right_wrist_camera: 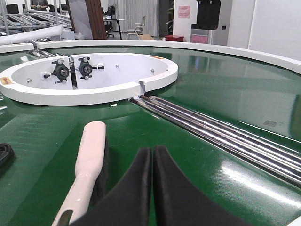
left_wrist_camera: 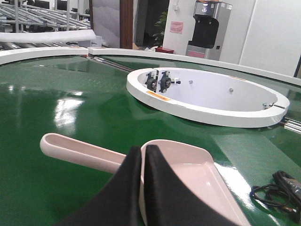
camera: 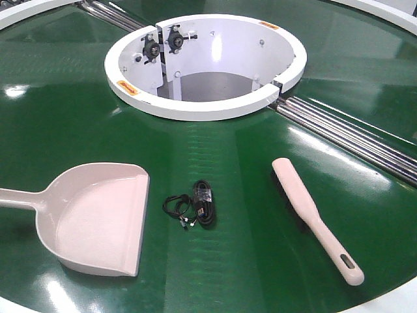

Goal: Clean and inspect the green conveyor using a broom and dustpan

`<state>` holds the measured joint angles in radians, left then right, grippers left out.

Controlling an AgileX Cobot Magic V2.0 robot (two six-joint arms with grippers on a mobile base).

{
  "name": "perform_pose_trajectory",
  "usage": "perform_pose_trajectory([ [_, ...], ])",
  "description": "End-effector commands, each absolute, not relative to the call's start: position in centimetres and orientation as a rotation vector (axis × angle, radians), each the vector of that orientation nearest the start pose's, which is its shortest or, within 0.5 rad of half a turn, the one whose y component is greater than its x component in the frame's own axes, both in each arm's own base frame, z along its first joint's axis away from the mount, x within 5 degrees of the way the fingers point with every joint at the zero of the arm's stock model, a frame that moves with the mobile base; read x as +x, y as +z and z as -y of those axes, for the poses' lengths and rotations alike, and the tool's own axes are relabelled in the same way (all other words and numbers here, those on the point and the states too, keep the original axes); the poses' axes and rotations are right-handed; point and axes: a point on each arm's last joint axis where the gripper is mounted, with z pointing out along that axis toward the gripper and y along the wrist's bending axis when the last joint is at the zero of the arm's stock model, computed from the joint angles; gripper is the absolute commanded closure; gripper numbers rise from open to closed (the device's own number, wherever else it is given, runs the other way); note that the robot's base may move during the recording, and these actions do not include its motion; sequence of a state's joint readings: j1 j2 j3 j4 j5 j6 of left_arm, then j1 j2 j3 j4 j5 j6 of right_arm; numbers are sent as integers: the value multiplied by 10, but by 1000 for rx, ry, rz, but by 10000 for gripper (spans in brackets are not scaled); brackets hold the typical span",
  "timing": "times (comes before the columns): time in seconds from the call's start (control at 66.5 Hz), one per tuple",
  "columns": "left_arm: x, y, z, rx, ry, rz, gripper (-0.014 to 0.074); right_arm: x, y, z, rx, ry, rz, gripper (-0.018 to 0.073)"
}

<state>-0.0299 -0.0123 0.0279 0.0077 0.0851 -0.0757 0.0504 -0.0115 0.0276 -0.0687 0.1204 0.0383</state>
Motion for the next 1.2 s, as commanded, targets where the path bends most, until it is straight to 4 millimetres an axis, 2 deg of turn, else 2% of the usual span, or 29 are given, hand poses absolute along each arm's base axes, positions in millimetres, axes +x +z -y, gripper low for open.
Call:
perform_pose_trajectory([
  [0.0, 56, 201, 2, -34, -94, -1511, 602, 56, 200, -3, -65, 9, -1532, 568],
  [1.068, 56, 201, 2, -34, -94, -1511, 602, 56, 200, -3, -65, 9, -1532, 568],
  [1.189, 55, 206, 2, -35, -97, -1493, 603, 56, 200, -3, -65, 9, -1532, 568],
])
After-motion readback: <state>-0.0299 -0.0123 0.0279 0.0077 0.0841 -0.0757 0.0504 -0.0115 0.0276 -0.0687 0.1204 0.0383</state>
